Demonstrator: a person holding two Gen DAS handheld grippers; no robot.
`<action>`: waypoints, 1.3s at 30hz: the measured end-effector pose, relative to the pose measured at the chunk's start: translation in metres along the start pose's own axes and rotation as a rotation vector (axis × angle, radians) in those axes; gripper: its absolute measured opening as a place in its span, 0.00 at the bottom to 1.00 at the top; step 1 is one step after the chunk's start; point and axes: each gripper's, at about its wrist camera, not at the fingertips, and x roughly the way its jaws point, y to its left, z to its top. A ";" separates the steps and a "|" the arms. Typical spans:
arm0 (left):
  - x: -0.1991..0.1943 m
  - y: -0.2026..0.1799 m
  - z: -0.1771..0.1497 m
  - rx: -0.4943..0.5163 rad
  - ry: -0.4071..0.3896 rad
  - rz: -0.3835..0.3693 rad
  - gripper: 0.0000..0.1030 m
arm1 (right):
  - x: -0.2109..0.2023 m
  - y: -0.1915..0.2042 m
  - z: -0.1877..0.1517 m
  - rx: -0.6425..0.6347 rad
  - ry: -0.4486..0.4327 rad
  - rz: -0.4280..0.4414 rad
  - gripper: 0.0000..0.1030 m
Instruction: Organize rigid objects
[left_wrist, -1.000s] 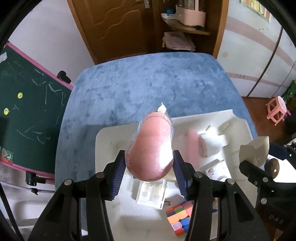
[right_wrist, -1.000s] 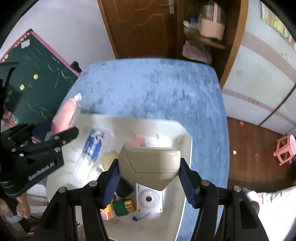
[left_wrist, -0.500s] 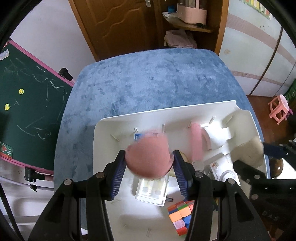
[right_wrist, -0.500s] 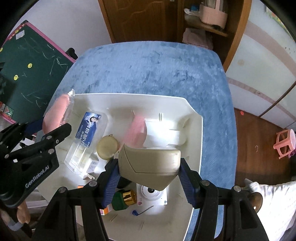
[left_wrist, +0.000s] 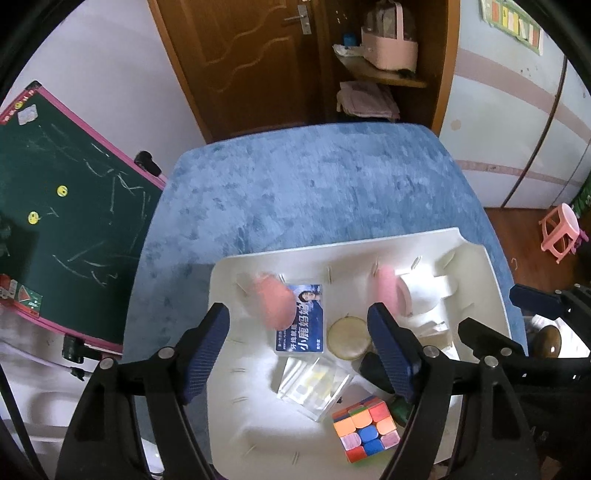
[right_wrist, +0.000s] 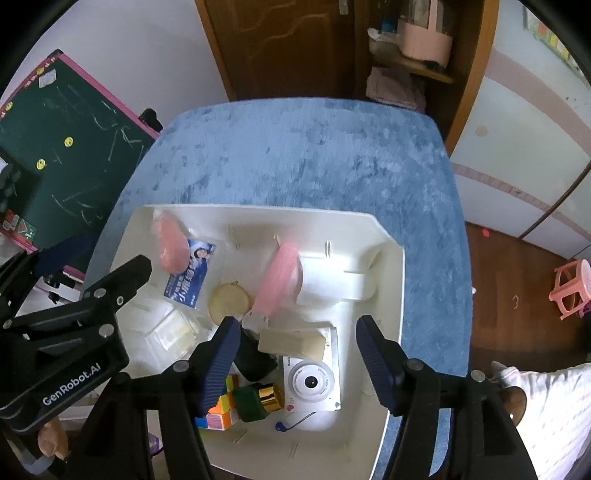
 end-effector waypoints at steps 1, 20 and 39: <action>-0.005 0.000 0.001 -0.002 -0.007 0.003 0.78 | -0.003 0.000 0.001 0.001 -0.006 0.000 0.64; -0.104 0.011 0.016 -0.093 -0.123 0.037 0.78 | -0.098 0.000 0.004 0.025 -0.177 -0.023 0.70; -0.146 0.047 0.022 -0.081 -0.180 -0.023 0.81 | -0.167 0.029 0.010 0.115 -0.280 -0.107 0.70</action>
